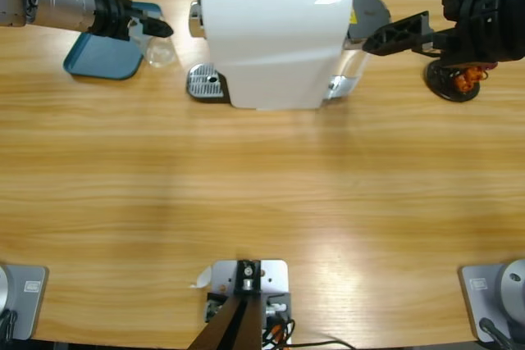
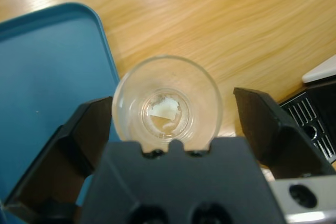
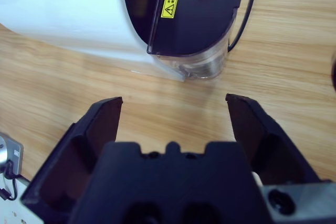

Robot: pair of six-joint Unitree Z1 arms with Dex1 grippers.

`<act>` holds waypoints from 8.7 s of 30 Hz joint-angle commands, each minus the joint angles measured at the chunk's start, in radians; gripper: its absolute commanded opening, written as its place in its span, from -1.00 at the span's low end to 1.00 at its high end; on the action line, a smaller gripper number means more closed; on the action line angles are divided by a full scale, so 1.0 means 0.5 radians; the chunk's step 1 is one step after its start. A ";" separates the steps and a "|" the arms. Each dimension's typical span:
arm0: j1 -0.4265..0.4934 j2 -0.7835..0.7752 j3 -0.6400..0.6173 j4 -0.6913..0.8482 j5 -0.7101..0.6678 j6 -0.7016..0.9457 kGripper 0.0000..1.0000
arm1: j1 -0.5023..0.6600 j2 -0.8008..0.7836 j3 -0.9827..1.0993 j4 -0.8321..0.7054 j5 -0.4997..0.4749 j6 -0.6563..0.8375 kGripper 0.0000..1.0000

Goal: Pour coffee

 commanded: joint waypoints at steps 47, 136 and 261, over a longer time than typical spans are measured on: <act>-0.083 -0.558 0.282 0.361 -0.594 0.716 -0.10 | -0.053 -0.055 0.132 -0.103 0.051 -0.037 0.77; -0.218 0.009 0.057 0.140 -0.771 0.673 0.67 | -0.133 -0.069 0.178 -0.094 0.066 -0.057 0.76; -0.333 -0.780 0.393 1.190 -0.004 -0.566 1.00 | -0.151 1.511 -2.537 1.873 0.262 -0.470 -1.00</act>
